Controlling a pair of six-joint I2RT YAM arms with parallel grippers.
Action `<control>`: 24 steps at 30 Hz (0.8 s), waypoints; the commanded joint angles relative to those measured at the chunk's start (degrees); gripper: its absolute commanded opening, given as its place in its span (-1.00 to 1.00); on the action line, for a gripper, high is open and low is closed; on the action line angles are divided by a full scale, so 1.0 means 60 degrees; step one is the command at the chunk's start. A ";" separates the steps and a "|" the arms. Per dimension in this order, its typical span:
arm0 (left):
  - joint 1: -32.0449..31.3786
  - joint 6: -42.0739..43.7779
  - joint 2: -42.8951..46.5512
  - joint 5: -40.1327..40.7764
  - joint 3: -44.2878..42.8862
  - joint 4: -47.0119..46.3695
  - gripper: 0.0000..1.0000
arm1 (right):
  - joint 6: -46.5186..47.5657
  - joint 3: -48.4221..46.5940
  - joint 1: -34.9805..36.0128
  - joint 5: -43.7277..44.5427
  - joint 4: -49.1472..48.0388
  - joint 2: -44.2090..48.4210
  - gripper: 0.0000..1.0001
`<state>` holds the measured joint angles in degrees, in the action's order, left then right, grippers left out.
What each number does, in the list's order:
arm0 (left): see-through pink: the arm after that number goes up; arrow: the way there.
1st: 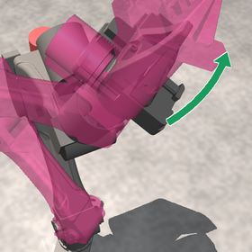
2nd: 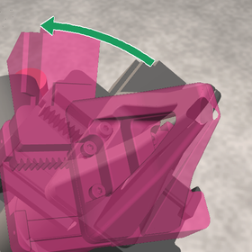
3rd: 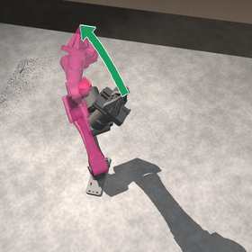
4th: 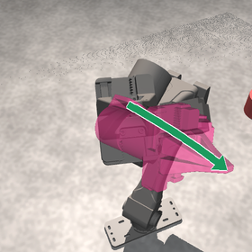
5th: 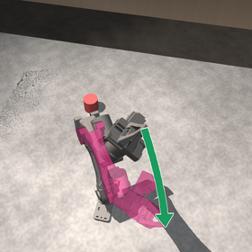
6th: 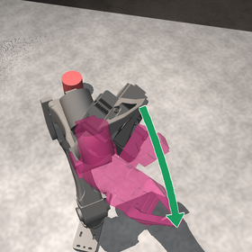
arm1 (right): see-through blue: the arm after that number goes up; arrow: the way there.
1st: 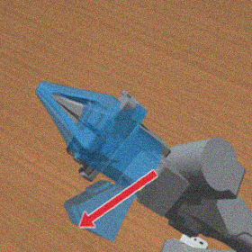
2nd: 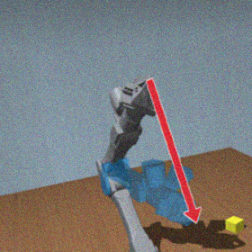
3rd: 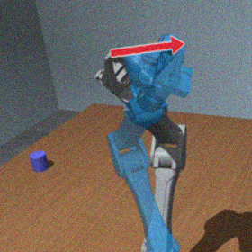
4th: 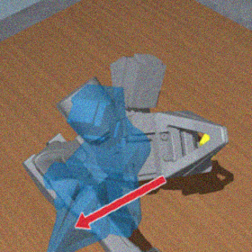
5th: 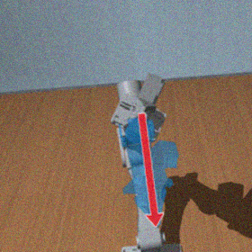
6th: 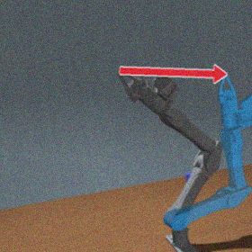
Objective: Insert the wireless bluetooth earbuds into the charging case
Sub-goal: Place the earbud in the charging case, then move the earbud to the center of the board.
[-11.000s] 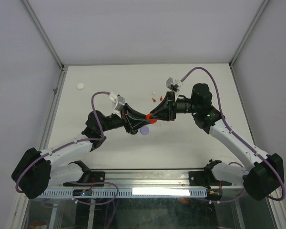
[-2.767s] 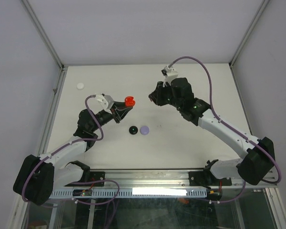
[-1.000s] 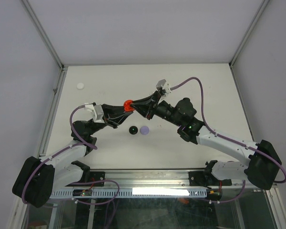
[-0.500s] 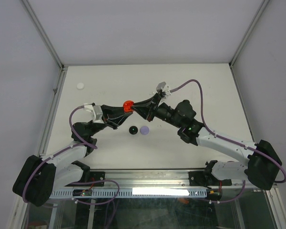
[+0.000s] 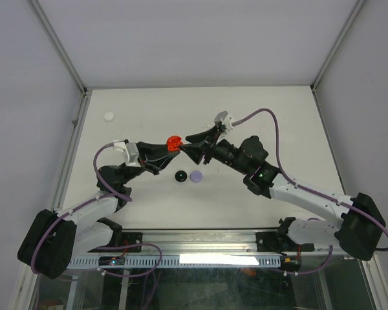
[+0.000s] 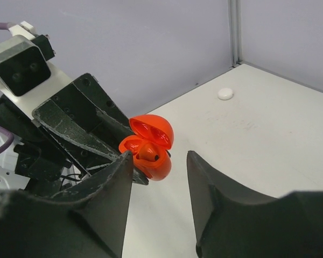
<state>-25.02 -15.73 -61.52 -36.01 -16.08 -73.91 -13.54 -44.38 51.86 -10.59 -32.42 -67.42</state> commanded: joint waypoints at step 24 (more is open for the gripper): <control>0.0088 0.1182 0.0589 0.2072 -0.0784 0.3186 -1.00 | 0.0761 -0.1786 -0.3254 0.2563 0.3452 -0.2754 0.15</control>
<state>-25.02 -10.44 -59.35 -25.36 -18.13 -55.61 -9.10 -50.30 34.22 0.54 -12.21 -79.18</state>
